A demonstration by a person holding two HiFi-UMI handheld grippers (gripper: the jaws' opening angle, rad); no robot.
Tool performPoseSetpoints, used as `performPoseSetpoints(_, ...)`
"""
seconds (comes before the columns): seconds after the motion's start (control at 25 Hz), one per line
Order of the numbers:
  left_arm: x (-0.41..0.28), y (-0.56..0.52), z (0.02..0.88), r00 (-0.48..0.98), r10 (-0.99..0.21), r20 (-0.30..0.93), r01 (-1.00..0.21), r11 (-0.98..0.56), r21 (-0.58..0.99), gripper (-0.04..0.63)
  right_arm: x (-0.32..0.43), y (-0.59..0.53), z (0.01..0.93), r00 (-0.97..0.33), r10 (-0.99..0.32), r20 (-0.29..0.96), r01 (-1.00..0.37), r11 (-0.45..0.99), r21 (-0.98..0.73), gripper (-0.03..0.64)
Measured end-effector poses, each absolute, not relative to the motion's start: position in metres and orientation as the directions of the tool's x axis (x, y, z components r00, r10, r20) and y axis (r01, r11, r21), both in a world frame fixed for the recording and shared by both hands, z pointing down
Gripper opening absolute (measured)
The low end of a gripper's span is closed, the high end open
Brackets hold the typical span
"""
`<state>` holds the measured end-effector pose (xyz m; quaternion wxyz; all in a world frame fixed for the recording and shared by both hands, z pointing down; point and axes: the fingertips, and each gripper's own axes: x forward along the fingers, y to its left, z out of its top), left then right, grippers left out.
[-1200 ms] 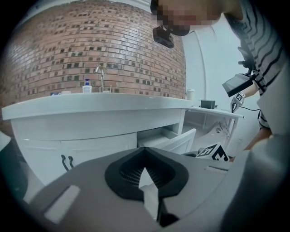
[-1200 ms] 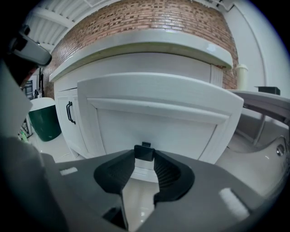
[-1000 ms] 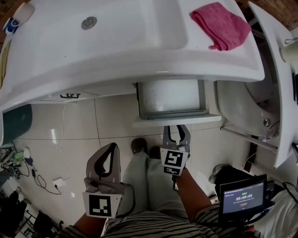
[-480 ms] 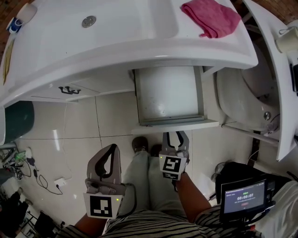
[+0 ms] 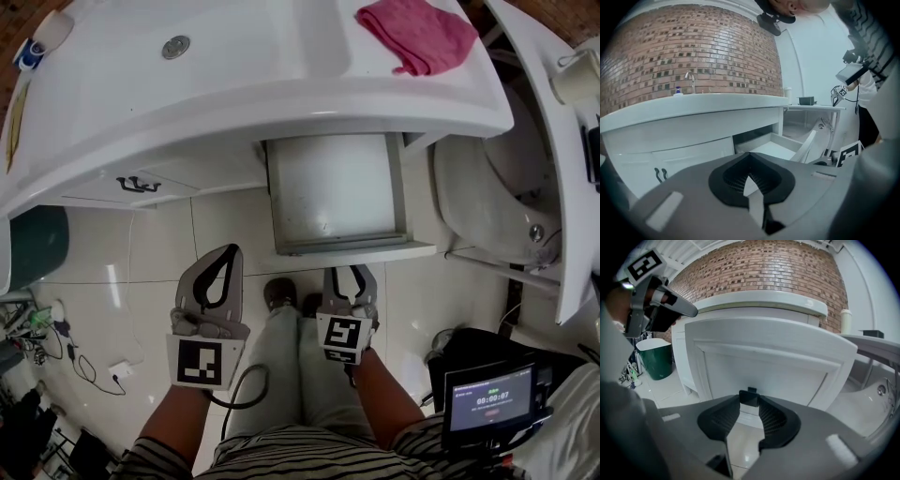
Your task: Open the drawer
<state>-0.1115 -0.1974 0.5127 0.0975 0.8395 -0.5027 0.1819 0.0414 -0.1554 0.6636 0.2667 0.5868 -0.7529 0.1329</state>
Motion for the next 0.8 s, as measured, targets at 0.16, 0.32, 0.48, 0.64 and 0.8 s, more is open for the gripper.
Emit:
performPoseSetpoints(0.16, -0.112, -0.180, 0.514, 0.418, -0.812, 0.407, -0.896, -0.441, 0.040, 0.012, 0.040, -0.154, 0.663, -0.174, -0.812, 0.558, -0.952, 0.283, 0.114, 0.126)
performPoseSetpoints(0.32, -0.116, -0.169, 0.515, 0.405, -0.808, 0.427, -0.905, -0.421, 0.062, 0.012, 0.041, -0.155, 0.661, -0.175, -0.816, 0.552, -0.955, 0.278, 0.108, 0.124)
performPoseSetpoints(0.48, -0.120, -0.174, 0.504, 0.394, -0.828, 0.400, -0.911, -0.410, 0.047, 0.012, 0.044, -0.151, 0.662, -0.175, -0.815, 0.552, -0.956, 0.275, 0.104, 0.124)
performPoseSetpoints(0.64, -0.124, -0.173, 0.497, 0.385, -0.834, 0.395, -0.916, -0.399, 0.049, 0.012, 0.043, -0.150, 0.667, -0.173, -0.807, 0.564, -0.958, 0.271, 0.093, 0.126)
performPoseSetpoints(0.8, -0.124, -0.160, 0.465, 0.387, -0.838, 0.384, -0.915, -0.400, 0.051, 0.012, 0.045, -0.143, 0.669, -0.188, -0.762, 0.620, -0.951, 0.300, 0.080, 0.123)
